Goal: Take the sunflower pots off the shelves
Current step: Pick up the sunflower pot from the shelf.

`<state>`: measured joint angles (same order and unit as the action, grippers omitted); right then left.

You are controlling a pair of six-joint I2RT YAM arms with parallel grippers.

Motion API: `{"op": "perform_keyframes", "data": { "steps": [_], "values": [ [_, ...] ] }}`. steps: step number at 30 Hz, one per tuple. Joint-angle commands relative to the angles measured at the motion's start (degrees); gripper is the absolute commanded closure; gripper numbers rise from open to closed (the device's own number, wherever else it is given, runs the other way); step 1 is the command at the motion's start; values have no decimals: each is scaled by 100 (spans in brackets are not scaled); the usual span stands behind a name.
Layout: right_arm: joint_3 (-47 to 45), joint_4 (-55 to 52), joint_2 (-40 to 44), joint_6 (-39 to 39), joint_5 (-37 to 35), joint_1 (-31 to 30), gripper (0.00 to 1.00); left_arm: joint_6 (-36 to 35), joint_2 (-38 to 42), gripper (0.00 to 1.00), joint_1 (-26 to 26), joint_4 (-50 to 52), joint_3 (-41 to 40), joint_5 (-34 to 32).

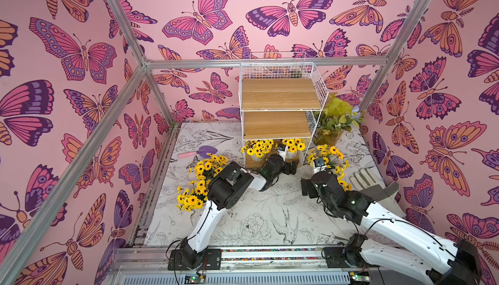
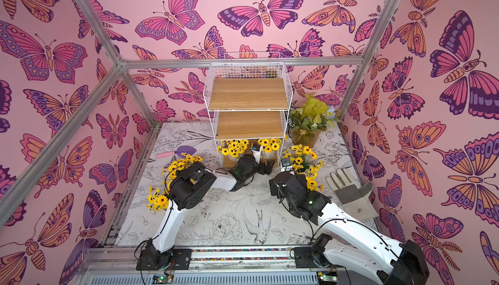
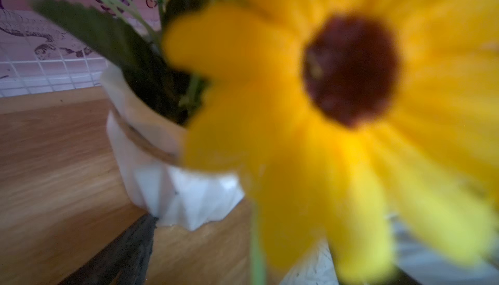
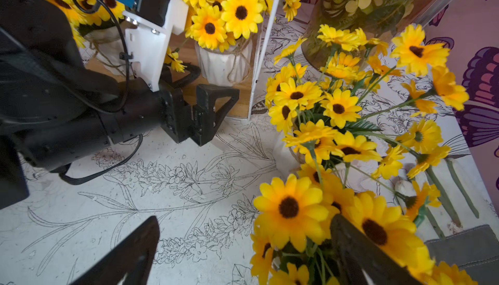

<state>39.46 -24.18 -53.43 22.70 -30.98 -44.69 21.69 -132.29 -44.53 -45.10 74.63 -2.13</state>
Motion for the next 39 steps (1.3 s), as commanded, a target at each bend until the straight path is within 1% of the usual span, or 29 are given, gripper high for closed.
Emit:
{"op": "perform_keyframes", "data": {
  "steps": [1,6,9,13,16,21,25,28,31,33,37,39],
  "values": [
    [-39,-206,235,140,-13,30,1,405,-269,0,33,118,208,-290],
    [-62,-362,385,280,28,30,1,511,-374,0,37,358,493,-162],
    [-26,-458,395,335,57,32,1,468,-438,0,93,842,832,178],
    [46,-508,409,378,62,30,1,515,-466,0,156,1215,1104,318],
    [97,-552,382,377,55,30,1,634,-533,1,215,1500,1334,424],
    [211,-615,224,384,65,35,1,845,-635,0,313,1685,1636,654],
    [277,-630,168,395,92,30,1,719,-670,0,349,2031,1976,788],
    [299,-624,173,404,126,30,1,498,-693,0,375,2543,2335,834],
    [290,-605,158,412,146,32,1,482,-800,0,440,2909,2656,1111],
    [299,-604,124,405,145,30,1,487,-860,0,487,2975,2748,1254],
    [317,-607,53,395,141,30,1,265,-886,0,537,3016,2819,1379],
    [318,-588,27,386,146,30,1,192,-902,1,571,3115,2926,1546]
  ]
}}
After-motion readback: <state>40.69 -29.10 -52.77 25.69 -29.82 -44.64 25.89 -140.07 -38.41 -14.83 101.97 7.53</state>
